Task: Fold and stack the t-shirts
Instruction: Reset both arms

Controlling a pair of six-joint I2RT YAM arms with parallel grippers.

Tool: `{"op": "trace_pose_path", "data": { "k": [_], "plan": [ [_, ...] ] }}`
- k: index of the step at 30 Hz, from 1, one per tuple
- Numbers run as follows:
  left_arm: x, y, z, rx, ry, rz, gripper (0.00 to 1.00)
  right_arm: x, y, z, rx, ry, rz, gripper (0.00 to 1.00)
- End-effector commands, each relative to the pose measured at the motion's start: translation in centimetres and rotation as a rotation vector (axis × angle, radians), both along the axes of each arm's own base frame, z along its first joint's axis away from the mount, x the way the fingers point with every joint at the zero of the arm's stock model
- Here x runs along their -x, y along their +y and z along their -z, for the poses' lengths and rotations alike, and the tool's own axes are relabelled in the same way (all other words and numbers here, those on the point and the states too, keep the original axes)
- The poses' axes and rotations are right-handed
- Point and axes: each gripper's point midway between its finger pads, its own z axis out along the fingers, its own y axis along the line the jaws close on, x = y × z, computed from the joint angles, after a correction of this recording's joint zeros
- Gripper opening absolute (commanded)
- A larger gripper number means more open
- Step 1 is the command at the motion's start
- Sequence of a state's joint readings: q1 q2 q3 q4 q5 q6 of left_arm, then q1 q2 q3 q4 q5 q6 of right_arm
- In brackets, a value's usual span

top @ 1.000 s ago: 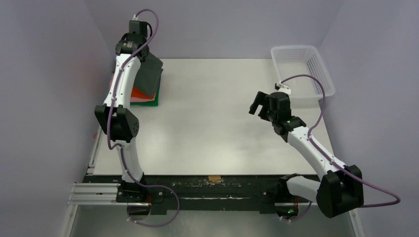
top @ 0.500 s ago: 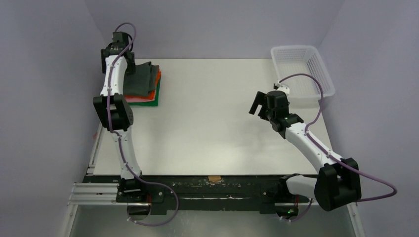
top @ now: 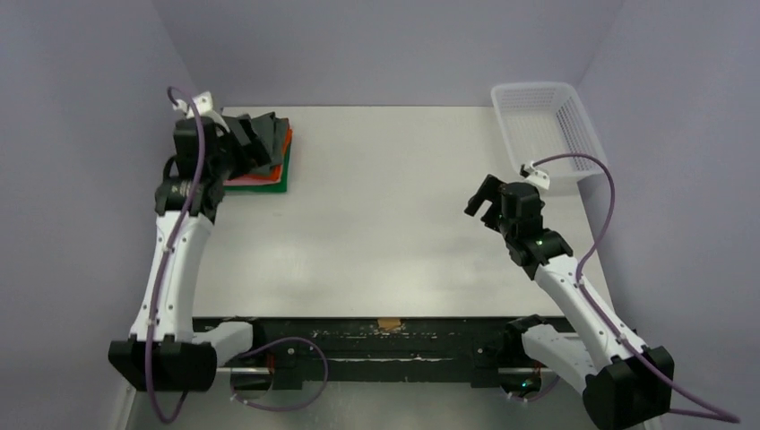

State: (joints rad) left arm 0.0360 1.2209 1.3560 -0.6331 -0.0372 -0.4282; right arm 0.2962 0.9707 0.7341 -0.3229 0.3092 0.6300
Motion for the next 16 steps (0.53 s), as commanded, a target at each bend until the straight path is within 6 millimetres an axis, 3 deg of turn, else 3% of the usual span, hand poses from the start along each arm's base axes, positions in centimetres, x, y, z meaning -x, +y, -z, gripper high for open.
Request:
{"op": "trace_pose_path", "data": {
  "k": [1, 4, 6, 8, 12, 16],
  "plan": [
    [5.2, -9.1, 7.7, 0.097, 0.052, 0.220, 1.00, 2.8, -1.5, 1.2, 0.007, 0.007, 0.052, 0.99],
    [9.9, -11.7, 12.6, 0.141, 0.059, 0.317, 1.00, 5.0, -2.5, 3.4, 0.046, 0.057, 0.054, 0.99],
    [11.6, -11.4, 15.4, 0.160, 0.097, 0.294, 1.00, 6.3, -3.7, 5.2, 0.085, 0.086, 0.084, 0.99],
    [12.8, -10.8, 17.4, 0.153, 0.141, 0.275, 1.00, 6.7, -3.6, 6.2, 0.058, 0.081, 0.092, 0.99],
    [14.0, -9.4, 19.3, 0.113, 0.212, 0.215, 1.00, 6.7, -3.6, 5.6, 0.053, 0.037, 0.085, 0.96],
    [14.3, -8.7, 18.7, 0.105, 0.194, 0.193, 1.00, 6.6, -3.7, 4.1, 0.039, -0.029, 0.085, 0.97]
  ]
}}
